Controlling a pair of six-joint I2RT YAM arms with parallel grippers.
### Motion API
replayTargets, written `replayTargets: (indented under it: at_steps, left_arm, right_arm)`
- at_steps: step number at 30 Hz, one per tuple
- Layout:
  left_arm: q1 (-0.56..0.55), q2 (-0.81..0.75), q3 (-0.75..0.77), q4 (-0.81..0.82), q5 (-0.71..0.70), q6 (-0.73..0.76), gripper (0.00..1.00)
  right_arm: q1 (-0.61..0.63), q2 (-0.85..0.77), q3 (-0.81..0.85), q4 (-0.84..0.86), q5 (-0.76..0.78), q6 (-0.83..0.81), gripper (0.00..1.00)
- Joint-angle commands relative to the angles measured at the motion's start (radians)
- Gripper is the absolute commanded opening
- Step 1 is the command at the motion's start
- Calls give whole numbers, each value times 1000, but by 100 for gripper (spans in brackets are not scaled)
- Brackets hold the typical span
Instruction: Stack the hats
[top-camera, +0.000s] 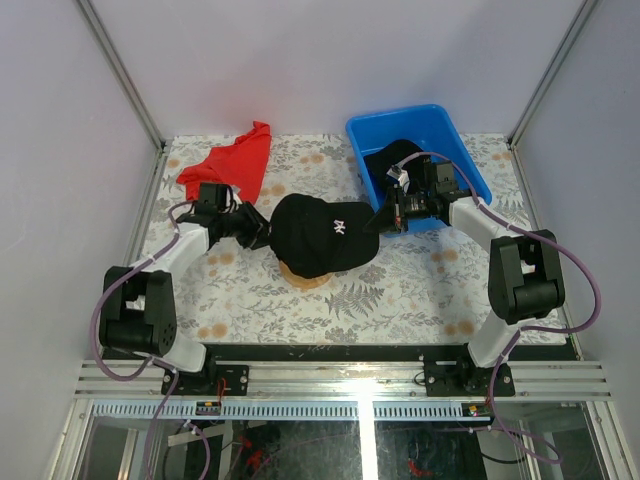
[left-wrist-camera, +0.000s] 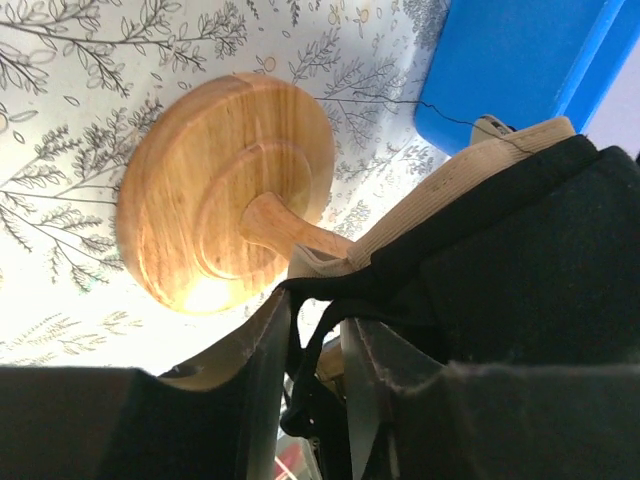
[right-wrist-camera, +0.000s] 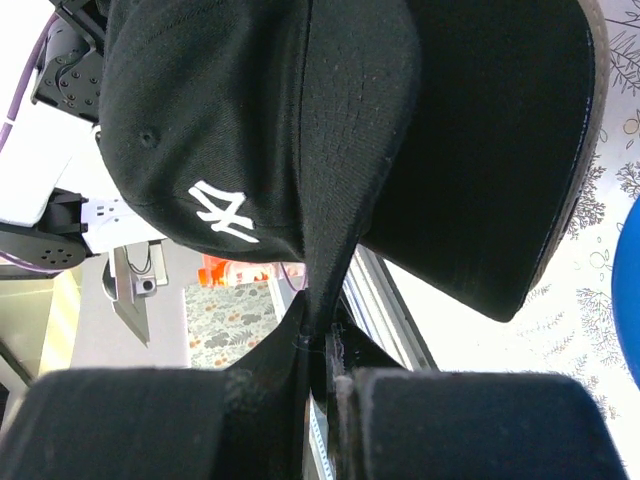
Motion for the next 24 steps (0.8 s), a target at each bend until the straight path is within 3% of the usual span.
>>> replayTargets:
  at_steps: [1, 16, 24]
  left_arm:
    - [0, 58, 23, -64, -105, 114, 23]
    - [27, 222, -58, -69, -108, 235, 16]
    - [26, 240, -103, -75, -80, 264, 16]
  right_arm:
    - [19, 11, 17, -16, 71, 21, 0]
    - [14, 80, -53, 41, 124, 57, 0]
    - [14, 79, -53, -54, 242, -64, 3]
